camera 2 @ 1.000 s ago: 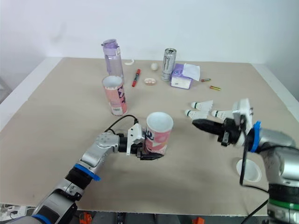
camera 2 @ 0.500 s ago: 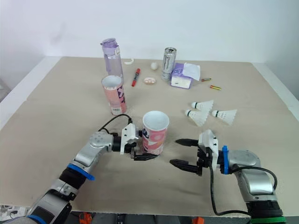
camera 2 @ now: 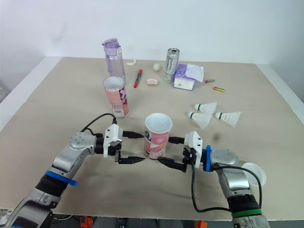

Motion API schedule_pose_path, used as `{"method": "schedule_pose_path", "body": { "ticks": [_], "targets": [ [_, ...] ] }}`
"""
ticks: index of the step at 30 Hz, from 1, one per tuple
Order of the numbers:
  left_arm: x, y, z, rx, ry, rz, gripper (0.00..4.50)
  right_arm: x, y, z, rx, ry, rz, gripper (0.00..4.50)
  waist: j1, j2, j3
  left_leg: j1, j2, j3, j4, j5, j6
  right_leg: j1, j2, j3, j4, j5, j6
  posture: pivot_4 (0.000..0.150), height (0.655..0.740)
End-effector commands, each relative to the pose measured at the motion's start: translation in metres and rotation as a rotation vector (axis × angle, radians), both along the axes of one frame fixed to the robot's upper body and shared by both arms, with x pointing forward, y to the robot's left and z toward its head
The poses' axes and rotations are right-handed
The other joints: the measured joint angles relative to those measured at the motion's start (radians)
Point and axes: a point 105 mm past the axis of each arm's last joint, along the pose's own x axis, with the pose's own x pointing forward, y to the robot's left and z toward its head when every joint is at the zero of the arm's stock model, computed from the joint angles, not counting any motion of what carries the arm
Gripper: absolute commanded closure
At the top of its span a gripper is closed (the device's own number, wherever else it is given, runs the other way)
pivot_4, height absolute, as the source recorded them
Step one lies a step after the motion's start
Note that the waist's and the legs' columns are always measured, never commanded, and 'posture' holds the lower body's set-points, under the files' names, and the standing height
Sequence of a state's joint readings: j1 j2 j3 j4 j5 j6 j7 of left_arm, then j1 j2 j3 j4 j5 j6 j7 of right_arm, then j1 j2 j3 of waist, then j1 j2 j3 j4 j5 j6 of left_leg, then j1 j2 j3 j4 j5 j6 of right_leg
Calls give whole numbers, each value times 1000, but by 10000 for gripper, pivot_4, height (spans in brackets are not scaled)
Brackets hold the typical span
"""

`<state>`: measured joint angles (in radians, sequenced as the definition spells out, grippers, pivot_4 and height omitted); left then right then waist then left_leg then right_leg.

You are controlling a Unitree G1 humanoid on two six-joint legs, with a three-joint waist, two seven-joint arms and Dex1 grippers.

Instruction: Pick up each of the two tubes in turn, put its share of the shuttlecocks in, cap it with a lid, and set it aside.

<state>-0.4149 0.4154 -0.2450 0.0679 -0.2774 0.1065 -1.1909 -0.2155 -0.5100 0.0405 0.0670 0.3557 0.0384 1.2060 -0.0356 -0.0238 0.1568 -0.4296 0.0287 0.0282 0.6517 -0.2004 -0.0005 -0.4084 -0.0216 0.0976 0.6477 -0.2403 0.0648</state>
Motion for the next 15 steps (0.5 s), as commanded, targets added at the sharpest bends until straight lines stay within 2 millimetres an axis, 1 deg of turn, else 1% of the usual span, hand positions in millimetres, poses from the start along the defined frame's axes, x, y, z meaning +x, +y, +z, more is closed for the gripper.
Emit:
{"method": "schedule_pose_path", "body": {
  "ticks": [1,5,15],
  "targets": [
    [-10,5,16,-38,-25,-24,0,7,11,10,39,-39,1,441,0,0,0,0,0,0,0,0,0,0,0,0,0,0,0,1500,7400],
    [-11,12,18,-58,6,0,0,10,23,12,52,-47,24,441,0,0,0,0,0,0,0,0,0,0,0,0,0,0,0,1500,7400],
    [-16,15,18,-61,31,10,0,11,47,14,70,-63,92,441,0,0,0,0,0,0,0,0,0,0,0,0,0,0,0,1500,7400]
  ]
}}
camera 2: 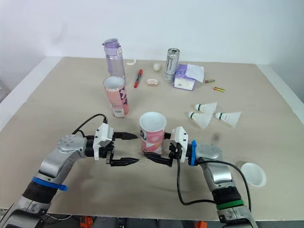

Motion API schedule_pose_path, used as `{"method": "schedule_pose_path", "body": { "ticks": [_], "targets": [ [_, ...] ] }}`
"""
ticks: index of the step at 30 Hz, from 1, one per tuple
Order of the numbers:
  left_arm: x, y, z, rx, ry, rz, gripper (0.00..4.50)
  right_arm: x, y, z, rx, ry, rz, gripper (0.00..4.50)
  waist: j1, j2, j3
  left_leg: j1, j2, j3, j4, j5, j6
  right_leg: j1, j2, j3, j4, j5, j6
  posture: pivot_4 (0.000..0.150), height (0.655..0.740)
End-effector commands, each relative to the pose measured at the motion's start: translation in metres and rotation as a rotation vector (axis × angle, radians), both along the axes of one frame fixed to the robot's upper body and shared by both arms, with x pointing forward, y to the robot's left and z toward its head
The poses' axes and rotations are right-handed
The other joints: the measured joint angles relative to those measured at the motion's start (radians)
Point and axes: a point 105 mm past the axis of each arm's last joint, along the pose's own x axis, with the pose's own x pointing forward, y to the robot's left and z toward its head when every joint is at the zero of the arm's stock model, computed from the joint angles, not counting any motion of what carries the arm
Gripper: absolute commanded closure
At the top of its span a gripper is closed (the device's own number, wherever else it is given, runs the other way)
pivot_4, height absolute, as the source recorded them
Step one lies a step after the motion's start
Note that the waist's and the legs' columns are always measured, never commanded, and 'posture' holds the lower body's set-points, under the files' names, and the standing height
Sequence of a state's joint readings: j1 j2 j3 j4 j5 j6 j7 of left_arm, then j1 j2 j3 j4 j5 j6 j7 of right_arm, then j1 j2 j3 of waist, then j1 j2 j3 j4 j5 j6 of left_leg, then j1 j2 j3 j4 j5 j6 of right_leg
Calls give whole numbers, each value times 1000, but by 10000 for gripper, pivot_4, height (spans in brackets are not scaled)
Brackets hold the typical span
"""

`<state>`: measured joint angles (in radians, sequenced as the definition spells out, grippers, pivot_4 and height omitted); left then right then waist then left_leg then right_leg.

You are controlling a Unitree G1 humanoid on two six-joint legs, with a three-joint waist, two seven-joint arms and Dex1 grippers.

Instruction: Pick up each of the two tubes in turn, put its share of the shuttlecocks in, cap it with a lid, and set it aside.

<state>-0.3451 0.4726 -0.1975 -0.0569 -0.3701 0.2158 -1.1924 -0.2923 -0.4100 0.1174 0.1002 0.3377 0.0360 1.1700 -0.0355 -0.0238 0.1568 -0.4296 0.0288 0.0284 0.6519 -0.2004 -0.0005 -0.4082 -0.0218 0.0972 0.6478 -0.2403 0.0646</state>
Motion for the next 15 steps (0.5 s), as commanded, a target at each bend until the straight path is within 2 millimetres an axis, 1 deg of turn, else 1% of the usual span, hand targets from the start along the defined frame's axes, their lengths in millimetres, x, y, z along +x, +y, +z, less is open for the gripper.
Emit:
{"method": "schedule_pose_path", "body": {
  "ticks": [1,6,12,14,15],
  "targets": [
    [-3,2,10,-24,-36,-1,0,3,12,9,6,-53,38,441,0,0,0,0,0,0,0,0,0,0,0,0,0,0,0,1500,7400],
    [-4,6,6,-36,-16,19,0,6,17,8,0,-64,56,441,-1,0,0,1,1,1,0,0,0,0,0,0,0,0,-1,1500,7400],
    [-5,7,4,-43,0,30,0,6,22,6,-10,-64,83,441,-2,0,0,1,1,1,0,0,0,0,0,0,0,1,-1,1500,7400],
    [-4,7,4,-40,-2,31,0,6,21,5,-10,-61,85,5843,-2,0,0,1,1,1,0,0,0,0,0,-1,0,1,-1,1500,7400],
    [-4,7,4,-40,-4,31,0,6,20,5,-10,-62,84,6899,-2,0,0,1,1,1,0,0,0,0,0,-1,0,1,-1,1500,7400]
  ]
}}
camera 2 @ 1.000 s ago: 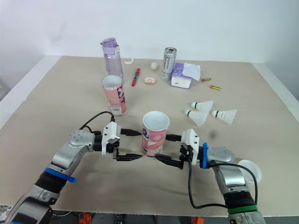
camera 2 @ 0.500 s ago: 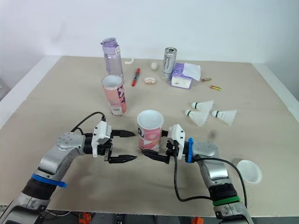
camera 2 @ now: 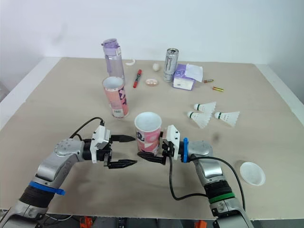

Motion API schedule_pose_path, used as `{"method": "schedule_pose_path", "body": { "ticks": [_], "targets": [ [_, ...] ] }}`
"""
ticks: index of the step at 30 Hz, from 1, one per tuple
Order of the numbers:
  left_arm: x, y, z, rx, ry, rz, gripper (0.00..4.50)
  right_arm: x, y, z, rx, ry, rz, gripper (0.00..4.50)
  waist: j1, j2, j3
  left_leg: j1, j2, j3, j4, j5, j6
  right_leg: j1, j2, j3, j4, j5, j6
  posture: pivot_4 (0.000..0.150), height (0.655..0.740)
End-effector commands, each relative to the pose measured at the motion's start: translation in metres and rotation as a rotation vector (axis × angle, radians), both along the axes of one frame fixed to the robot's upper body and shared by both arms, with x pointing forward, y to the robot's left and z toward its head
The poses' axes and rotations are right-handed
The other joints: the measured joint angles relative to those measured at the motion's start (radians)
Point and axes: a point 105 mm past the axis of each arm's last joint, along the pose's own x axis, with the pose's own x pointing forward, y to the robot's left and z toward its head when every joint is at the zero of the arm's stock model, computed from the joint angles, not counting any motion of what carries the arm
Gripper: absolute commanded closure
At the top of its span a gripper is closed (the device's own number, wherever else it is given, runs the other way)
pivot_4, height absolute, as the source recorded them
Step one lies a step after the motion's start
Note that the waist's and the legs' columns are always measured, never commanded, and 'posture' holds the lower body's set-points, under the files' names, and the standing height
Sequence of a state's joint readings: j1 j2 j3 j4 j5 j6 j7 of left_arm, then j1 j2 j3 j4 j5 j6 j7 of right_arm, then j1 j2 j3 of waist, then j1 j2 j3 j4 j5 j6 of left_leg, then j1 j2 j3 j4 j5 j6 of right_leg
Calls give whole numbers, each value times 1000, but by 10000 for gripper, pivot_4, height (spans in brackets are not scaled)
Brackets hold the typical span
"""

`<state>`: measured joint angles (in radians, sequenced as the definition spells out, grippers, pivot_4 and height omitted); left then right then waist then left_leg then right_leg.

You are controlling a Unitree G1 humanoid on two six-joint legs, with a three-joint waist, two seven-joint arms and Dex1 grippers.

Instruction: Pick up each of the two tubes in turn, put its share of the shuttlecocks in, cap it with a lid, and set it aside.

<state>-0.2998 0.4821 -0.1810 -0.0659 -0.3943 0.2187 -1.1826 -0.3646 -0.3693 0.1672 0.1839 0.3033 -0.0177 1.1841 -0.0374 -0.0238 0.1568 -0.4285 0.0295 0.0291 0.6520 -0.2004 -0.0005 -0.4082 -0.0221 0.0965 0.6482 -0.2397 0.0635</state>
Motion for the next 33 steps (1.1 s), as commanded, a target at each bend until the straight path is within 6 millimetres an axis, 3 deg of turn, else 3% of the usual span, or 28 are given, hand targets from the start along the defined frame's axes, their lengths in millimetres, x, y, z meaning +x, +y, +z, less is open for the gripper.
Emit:
{"method": "schedule_pose_path", "body": {
  "ticks": [1,3,9,14,20,23,24,26,33],
  "targets": [
    [-1,0,10,-19,-41,4,0,0,2,6,3,-34,26,10854,0,0,0,0,0,0,0,0,0,0,0,0,0,0,0,1500,7400],
    [0,0,10,-18,-43,5,0,0,0,7,5,-40,17,15189,0,0,0,0,0,0,0,0,0,0,0,0,0,0,0,1500,7400],
    [0,0,9,-7,-57,-2,0,-5,-5,14,14,-59,4,15189,0,0,0,0,0,0,0,0,0,0,0,0,0,0,0,1500,7400],
    [0,-3,9,3,-74,-19,0,-15,-23,31,48,-96,-75,15189,3,0,0,-1,-1,0,0,0,-1,0,-1,1,0,0,0,1500,7400],
    [-1,-8,10,-8,-75,-34,0,-15,-86,71,156,-150,-427,15189,14,0,0,-2,-1,-1,0,-1,-1,0,-1,1,0,-1,0,1500,7400],
    [-1,-11,9,-8,-75,-44,0,-8,-150,86,202,-180,-734,15189,14,0,0,-2,-1,0,0,-1,-1,0,-2,1,0,-1,1,1500,7400],
    [-1,-12,9,-10,-74,-47,0,-8,-181,89,226,-193,-871,15189,14,0,0,-1,-1,0,0,-1,-1,0,-2,1,-1,-1,2,1500,7400],
    [-1,-13,8,-13,-73,-50,0,-14,-223,89,242,-212,-1057,15189,18,0,0,-1,-1,0,0,-1,-1,0,-2,1,-1,-1,1,1500,7400],
    [-1,-19,11,-27,-79,-57,0,-34,-305,84,299,-236,-1419,15189,1,1,0,-1,-1,2,-1,-1,-1,0,-1,3,-1,-1,1,1500,7400]
  ]
}}
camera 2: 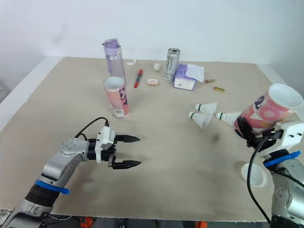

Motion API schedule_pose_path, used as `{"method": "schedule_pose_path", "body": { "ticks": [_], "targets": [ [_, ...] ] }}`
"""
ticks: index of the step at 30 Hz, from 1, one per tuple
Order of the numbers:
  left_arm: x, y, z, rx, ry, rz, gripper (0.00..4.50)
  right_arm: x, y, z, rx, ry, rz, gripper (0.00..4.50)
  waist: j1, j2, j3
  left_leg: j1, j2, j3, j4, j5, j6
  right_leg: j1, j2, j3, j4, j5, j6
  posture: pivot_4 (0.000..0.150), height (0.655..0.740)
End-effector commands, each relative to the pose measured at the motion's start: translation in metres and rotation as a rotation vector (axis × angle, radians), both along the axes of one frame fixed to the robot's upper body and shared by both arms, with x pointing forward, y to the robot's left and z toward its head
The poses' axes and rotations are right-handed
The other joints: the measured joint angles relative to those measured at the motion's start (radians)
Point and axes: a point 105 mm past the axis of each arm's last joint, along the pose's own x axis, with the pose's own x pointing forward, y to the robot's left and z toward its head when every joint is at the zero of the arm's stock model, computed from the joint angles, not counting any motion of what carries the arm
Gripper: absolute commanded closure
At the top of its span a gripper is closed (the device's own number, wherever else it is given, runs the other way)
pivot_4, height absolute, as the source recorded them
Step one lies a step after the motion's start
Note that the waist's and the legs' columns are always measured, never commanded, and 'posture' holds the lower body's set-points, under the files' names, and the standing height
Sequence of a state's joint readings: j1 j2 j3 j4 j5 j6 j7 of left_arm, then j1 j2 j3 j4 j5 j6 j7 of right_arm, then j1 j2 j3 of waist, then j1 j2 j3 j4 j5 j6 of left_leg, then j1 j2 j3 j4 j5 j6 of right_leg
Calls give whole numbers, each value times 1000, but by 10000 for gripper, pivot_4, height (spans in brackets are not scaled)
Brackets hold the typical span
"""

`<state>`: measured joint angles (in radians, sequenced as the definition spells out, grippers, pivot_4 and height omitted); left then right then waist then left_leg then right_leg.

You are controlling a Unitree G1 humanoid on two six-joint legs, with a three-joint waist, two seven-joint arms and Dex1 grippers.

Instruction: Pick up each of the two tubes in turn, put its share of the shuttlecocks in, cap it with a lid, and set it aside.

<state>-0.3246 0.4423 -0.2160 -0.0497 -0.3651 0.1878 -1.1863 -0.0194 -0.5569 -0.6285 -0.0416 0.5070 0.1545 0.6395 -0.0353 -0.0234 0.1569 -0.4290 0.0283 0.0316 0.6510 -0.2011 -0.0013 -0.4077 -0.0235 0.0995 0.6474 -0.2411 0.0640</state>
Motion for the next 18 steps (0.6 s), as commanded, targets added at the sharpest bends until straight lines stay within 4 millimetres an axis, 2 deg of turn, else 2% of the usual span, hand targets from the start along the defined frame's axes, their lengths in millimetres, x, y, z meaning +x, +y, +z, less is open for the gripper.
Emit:
{"method": "schedule_pose_path", "body": {
  "ticks": [1,2,4,6,8,13,18],
  "targets": [
    [0,-6,12,-28,-51,-18,0,-17,-58,12,40,-82,-254,15189,-1,1,0,0,0,1,0,0,0,0,0,0,0,0,0,1500,7400],
    [0,-8,13,-34,-51,-25,0,-22,-72,8,38,-72,-324,15189,-1,1,0,0,0,0,0,0,0,0,1,0,0,0,0,1500,7400],
    [-1,-11,15,-41,-50,-35,0,-26,-87,3,40,-62,-400,15189,-1,1,0,1,0,1,0,0,0,1,0,0,0,0,2,1500,7400],
    [-2,-15,17,-45,-55,-48,0,-35,-118,-10,84,-23,-555,15189,-9,2,0,1,-1,2,1,0,0,1,0,2,0,0,2,1500,7400],
    [-2,-17,18,-46,-57,-54,0,-40,-134,-21,94,14,-638,15189,-11,2,0,2,0,5,1,0,0,1,0,4,0,0,3,1500,7400],
    [-1,-17,17,-37,-59,-55,0,-38,-151,-36,79,83,-714,15189,-14,3,0,3,-1,7,0,0,1,1,-1,8,0,0,5,1500,7400],
    [-1,-17,17,-32,-62,-55,0,-28,-153,-46,87,127,-705,15189,-15,3,-1,5,-1,9,0,0,1,1,0,10,0,0,5,1500,7400]
  ]
}}
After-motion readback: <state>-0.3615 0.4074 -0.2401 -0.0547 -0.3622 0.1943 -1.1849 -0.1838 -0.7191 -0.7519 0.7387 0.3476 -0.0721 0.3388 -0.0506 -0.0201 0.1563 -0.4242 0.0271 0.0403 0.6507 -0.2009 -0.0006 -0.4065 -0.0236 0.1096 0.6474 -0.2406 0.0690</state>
